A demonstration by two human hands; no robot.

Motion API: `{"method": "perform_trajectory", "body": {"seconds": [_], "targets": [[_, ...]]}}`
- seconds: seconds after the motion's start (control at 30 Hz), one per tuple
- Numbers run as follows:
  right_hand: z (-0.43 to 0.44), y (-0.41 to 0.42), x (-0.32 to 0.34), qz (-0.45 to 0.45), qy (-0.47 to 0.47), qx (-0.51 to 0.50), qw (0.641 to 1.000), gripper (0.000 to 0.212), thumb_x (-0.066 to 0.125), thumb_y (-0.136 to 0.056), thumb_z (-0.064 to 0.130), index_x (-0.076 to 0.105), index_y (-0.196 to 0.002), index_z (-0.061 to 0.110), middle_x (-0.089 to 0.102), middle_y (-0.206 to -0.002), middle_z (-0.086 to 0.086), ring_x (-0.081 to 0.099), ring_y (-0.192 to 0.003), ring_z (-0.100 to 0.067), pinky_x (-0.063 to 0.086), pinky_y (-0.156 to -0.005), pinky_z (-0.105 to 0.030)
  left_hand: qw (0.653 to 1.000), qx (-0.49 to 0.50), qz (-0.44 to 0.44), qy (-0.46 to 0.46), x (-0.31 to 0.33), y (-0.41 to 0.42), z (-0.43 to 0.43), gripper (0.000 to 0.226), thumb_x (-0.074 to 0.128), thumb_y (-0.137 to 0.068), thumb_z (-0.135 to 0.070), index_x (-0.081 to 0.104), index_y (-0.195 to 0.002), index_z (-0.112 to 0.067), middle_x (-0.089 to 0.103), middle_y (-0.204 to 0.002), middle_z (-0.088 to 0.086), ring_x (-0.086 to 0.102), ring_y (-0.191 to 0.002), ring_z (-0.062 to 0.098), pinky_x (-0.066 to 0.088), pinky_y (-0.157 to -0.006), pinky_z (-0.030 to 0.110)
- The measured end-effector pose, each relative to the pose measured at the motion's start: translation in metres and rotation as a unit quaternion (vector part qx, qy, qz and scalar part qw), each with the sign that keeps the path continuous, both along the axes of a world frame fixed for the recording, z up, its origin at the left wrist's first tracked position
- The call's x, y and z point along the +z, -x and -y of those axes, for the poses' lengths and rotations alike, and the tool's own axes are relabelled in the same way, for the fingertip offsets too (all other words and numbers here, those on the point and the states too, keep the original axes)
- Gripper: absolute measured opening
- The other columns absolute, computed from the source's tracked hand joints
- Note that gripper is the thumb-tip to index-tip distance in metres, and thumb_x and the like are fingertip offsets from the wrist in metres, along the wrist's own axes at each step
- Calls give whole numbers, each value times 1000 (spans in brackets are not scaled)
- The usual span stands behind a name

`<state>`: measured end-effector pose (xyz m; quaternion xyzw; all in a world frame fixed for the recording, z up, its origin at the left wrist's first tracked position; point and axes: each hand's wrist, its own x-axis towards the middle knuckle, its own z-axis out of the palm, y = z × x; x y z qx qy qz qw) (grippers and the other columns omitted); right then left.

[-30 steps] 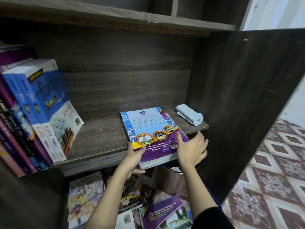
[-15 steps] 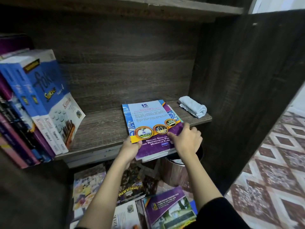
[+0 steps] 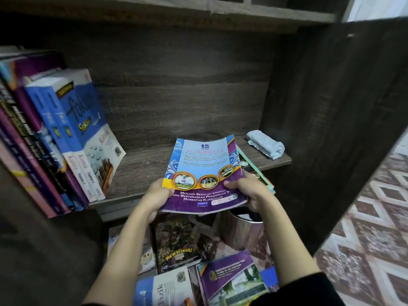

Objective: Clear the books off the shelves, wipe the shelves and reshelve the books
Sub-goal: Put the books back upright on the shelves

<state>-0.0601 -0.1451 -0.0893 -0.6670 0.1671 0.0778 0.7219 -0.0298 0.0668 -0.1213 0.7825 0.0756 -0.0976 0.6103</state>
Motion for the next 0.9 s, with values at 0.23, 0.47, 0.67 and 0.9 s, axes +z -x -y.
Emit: {"method": "perform_trajectory", "body": {"seconds": [0.23, 0.47, 0.67, 0.9], "targets": [[-18, 8, 21, 98, -40, -29, 994, 33, 56, -82, -17, 59, -105, 7, 69, -88, -10, 65, -72, -24, 57, -69, -37, 999, -3, 1, 38, 14, 5, -18, 31, 42, -91, 9, 62, -82, -13, 63, -76, 3, 52, -68, 12, 38, -56, 17], [-56, 23, 50, 272, 11, -43, 961, 35, 57, -85, -11, 62, -102, 18, 71, -99, -7, 68, -92, -26, 55, -86, -45, 969, 163, 185, 33, 75, 7, -40, 51, 60, -89, -4, 43, -137, -9, 53, -132, 8, 50, -105, 7, 39, -84, 14], [-138, 24, 30, 398, 121, -79, 906, 55, 58, -88, 3, 45, -140, 14, 64, -116, 1, 61, -98, -12, 45, -98, -32, 909, 177, 365, 94, 153, 44, -53, 20, 53, -95, -17, 59, -111, -26, 63, -110, -10, 57, -99, -2, 44, -74, 4], [-212, 19, -1, 548, 300, -44, 780, 63, 42, -82, 10, 32, -143, 19, 71, -105, -11, 66, -76, -26, 44, -64, -30, 895, 171, 390, 131, 163, 58, -83, 28, 56, -93, -26, 53, -121, -31, 60, -123, -10, 54, -118, 5, 43, -98, 25]]}}
